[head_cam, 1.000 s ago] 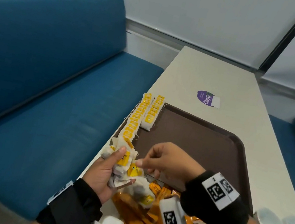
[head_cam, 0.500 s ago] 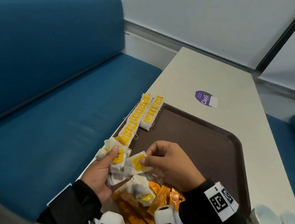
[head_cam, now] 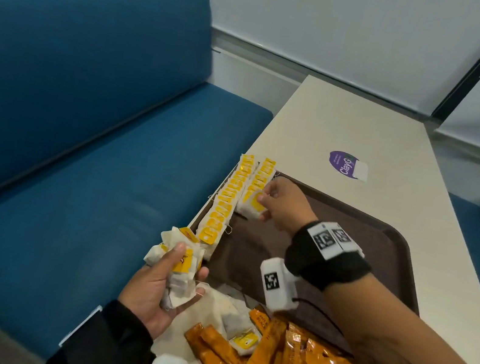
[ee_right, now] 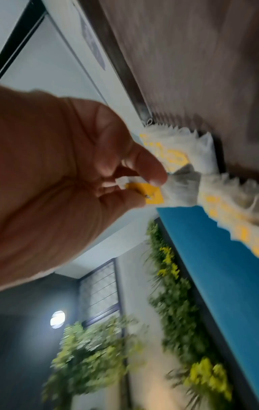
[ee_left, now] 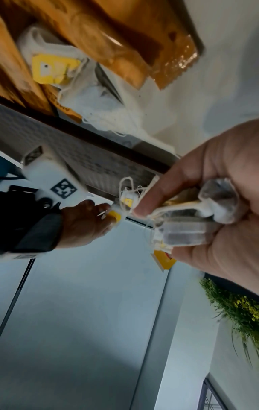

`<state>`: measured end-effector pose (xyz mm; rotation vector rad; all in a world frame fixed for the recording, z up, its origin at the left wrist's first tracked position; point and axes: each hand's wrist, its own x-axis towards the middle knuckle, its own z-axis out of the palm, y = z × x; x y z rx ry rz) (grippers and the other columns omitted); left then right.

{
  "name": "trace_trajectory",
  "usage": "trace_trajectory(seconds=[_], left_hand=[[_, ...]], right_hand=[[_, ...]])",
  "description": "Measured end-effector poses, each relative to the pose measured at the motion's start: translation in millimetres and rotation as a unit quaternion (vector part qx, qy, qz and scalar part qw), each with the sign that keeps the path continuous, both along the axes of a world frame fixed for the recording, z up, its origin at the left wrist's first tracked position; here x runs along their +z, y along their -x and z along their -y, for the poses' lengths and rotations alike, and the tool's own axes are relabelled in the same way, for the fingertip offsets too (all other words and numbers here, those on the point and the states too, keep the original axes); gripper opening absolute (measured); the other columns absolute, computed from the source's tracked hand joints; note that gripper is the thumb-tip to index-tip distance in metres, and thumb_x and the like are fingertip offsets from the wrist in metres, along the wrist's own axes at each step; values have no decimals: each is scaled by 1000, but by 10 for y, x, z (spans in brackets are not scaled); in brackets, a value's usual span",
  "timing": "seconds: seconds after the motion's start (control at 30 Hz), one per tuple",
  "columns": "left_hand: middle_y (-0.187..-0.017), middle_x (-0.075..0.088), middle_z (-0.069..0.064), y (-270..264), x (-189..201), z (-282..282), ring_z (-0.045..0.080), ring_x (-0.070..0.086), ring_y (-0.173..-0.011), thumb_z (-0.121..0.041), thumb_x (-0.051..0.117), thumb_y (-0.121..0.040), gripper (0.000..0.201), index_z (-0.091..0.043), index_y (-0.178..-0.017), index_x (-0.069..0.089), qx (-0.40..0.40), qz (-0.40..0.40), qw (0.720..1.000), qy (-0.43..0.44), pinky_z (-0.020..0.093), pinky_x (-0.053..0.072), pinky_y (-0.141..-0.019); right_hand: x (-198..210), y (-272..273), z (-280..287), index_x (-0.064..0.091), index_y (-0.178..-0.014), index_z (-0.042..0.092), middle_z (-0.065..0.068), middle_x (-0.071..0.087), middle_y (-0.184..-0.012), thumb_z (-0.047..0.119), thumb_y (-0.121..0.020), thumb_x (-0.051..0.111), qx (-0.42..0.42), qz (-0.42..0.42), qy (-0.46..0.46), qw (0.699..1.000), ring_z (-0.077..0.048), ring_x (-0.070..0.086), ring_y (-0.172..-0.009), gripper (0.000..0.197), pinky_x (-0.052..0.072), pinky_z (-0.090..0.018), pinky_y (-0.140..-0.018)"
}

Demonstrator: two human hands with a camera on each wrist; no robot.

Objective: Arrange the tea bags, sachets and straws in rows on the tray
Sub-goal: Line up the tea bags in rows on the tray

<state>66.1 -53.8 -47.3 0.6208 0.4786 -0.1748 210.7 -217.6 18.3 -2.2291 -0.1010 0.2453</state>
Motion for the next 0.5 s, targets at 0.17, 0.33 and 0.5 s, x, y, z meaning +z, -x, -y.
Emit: trace_trajectory(seconds=[0.17, 0.33, 0.5], left_hand=[[-71, 71, 5, 9, 1, -67, 16, 68, -56, -24, 52, -90, 32, -9, -118, 57, -7, 11, 1000, -20, 29, 54, -43], [-73, 70, 7, 22, 9, -61, 18, 68, -56, -23, 53, -88, 33, -7, -116, 58, -16, 13, 999, -34, 29, 53, -43], [-80, 71, 9, 52, 28, -24, 21, 67, -60, -24, 58, -77, 29, -10, -102, 62, -44, 16, 997, -56, 32, 51, -43]], right_hand=[[-242, -351, -172, 50, -78, 15, -6, 55, -92, 8, -88, 62, 38, -39, 153, 987, -24, 59, -77, 17, 50, -32, -71], [-322, -492, -288, 60, -88, 10, -11, 65, -100, 7, -87, 62, 45, -49, 241, 968, -26, 64, -91, 4, 54, -32, -78], [-354, -559, -308, 60, -111, 4, -13, 64, -115, 6, -88, 60, 1, -39, 267, 963, -29, 61, -105, 23, 47, -31, -79]])
